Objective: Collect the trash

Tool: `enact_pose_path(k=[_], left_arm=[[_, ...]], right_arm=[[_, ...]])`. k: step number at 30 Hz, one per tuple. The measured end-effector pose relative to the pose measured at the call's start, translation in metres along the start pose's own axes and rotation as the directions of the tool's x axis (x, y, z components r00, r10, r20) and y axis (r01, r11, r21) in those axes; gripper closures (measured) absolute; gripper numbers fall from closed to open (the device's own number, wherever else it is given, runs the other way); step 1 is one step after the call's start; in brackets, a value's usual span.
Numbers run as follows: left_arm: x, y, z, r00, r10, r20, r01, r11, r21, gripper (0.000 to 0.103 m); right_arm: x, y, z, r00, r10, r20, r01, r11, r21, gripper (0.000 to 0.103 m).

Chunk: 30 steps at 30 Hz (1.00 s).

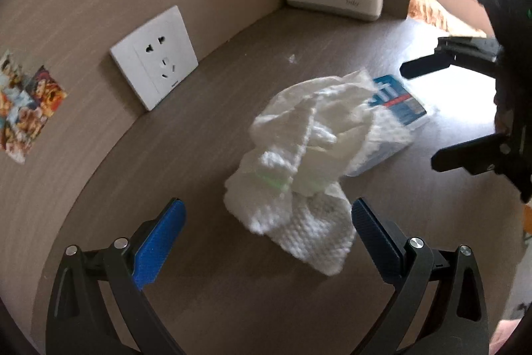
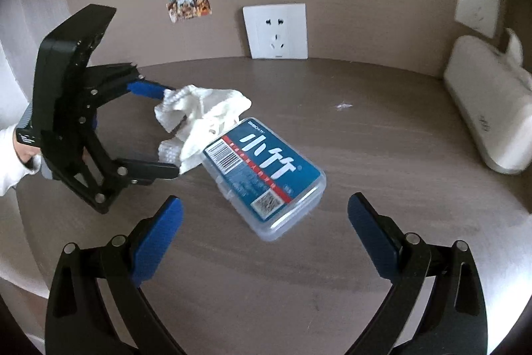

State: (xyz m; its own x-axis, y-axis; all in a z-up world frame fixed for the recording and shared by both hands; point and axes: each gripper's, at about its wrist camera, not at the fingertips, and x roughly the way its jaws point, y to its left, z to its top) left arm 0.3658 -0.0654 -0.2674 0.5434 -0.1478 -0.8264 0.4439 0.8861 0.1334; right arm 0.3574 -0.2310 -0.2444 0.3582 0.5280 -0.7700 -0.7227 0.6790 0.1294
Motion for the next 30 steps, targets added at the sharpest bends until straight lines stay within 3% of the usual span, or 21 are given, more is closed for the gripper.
enact_pose_path(k=[11,15,20,22,24,25,27,30], left_arm=[[0.014,0.005,0.014,0.997,-0.071,0.0,0.071,0.997,0.033,0.005],[0.017,0.007,0.017,0.994,-0.112,0.001,0.112,0.993,0.034,0.01],[0.019,0.004,0.02,0.991,-0.13,0.014,0.129,0.991,0.041,0.014],[0.019,0.004,0.021,0.989,-0.15,0.013,0.149,0.988,0.037,0.023],[0.018,0.003,0.026,0.987,-0.157,0.028,0.156,0.987,0.022,0.066],[0.017,0.001,0.029,0.987,-0.16,0.023,0.16,0.987,0.013,0.079],[0.017,-0.004,0.033,0.99,-0.137,0.015,0.137,0.99,0.014,0.087],[0.011,-0.01,0.035,0.992,-0.125,0.024,0.124,0.992,0.009,0.088]], right_arm=[[0.028,-0.004,0.016,0.991,0.108,-0.078,-0.115,0.99,-0.084,0.004],[0.036,-0.004,0.019,0.99,0.114,-0.087,-0.124,0.986,-0.114,0.005],[0.039,-0.006,0.023,0.992,0.097,-0.08,-0.107,0.985,-0.134,0.027],[0.039,-0.007,0.022,0.994,0.084,-0.074,-0.094,0.986,-0.138,0.036],[0.037,-0.007,0.02,0.996,0.054,-0.065,-0.062,0.988,-0.139,0.042],[0.037,-0.007,0.02,0.997,0.044,-0.063,-0.052,0.99,-0.132,0.042],[0.036,-0.006,0.018,0.998,0.032,-0.056,-0.039,0.992,-0.124,0.042],[0.026,-0.01,0.012,0.998,0.057,-0.037,-0.059,0.996,-0.06,0.042]])
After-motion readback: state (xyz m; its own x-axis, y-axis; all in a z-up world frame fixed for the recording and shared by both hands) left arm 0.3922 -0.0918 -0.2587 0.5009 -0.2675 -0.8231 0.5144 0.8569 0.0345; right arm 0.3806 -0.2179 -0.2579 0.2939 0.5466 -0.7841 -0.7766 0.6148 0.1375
